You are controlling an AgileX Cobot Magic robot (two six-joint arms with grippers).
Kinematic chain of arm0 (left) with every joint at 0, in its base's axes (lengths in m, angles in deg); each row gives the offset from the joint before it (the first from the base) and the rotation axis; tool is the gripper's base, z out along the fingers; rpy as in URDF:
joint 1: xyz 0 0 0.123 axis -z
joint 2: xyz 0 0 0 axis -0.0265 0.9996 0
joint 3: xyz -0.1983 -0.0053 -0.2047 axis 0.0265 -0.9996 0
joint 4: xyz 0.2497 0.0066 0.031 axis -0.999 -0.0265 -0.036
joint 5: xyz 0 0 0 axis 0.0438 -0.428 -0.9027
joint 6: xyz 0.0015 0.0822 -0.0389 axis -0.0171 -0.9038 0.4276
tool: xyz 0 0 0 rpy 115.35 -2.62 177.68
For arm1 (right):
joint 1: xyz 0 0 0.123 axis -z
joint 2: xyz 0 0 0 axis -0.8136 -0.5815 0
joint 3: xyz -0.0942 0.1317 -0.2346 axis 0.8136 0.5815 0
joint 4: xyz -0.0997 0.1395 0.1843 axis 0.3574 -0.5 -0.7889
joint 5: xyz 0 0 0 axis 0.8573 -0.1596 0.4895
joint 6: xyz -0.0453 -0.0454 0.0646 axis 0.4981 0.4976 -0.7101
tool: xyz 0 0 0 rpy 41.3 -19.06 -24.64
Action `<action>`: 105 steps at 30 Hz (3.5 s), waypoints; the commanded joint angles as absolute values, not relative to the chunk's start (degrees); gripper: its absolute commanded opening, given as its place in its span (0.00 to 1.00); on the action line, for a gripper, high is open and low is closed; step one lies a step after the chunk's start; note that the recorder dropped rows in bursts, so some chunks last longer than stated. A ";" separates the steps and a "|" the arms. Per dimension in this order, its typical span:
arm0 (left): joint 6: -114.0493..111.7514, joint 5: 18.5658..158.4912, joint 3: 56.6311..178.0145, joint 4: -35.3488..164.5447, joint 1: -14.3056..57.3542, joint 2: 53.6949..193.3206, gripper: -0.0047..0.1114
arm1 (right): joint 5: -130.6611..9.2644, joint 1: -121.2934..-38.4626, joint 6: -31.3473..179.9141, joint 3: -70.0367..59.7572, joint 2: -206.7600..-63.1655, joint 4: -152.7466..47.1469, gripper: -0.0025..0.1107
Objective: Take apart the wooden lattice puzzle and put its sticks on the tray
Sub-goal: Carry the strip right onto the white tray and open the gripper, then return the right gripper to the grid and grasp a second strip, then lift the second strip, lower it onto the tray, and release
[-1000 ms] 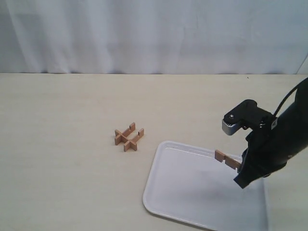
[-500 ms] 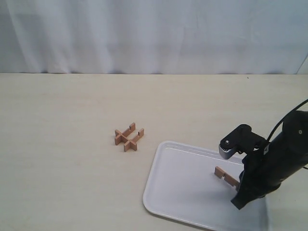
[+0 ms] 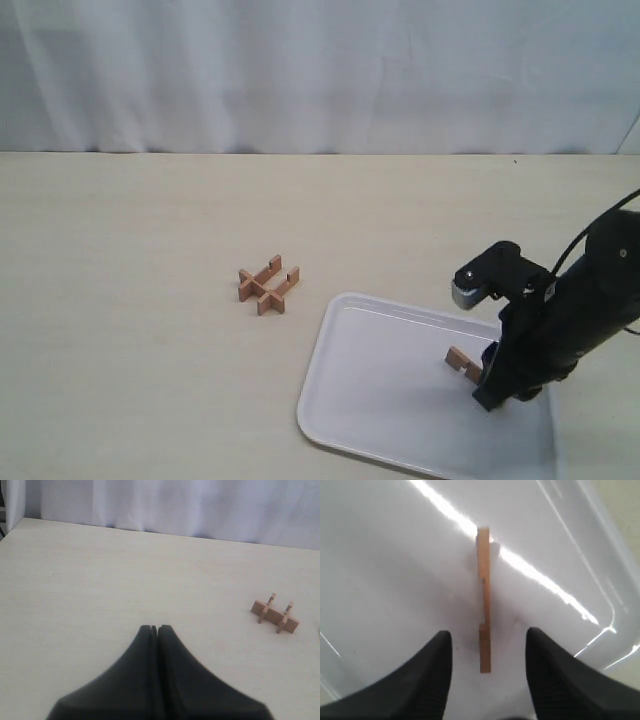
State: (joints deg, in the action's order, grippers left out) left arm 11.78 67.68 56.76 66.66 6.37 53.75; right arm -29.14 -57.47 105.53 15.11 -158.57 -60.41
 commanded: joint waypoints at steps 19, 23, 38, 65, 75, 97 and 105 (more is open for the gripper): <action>11.74 67.78 56.63 66.81 6.31 53.69 0.04 | -35.12 -80.09 106.53 -4.51 -164.57 -77.65 0.42; 11.74 67.78 56.63 66.81 6.31 53.69 0.04 | -35.51 -81.21 96.99 -10.05 -169.99 -71.08 0.42; 11.74 67.93 56.63 66.69 6.31 53.69 0.04 | -42.52 -81.21 94.47 -14.37 -180.98 -66.38 0.42; 11.74 67.74 56.63 66.69 6.31 53.69 0.04 | -51.57 -81.21 104.40 -14.37 -185.70 -66.38 0.30; 11.74 67.74 56.63 66.69 6.31 53.69 0.04 | -50.96 -81.21 105.80 -14.37 -185.71 -66.38 0.11; 11.74 67.83 56.63 66.59 6.31 53.69 0.04 | -48.15 -81.21 109.98 -14.37 -179.04 -67.31 0.06; 11.74 67.83 56.63 66.59 6.31 53.69 0.04 | -46.18 -80.01 108.77 -9.46 -170.61 -67.11 0.06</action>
State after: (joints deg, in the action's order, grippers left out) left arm 11.78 67.68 56.76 66.66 6.37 53.75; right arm -46.74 -81.07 109.06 -11.89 -173.58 -67.28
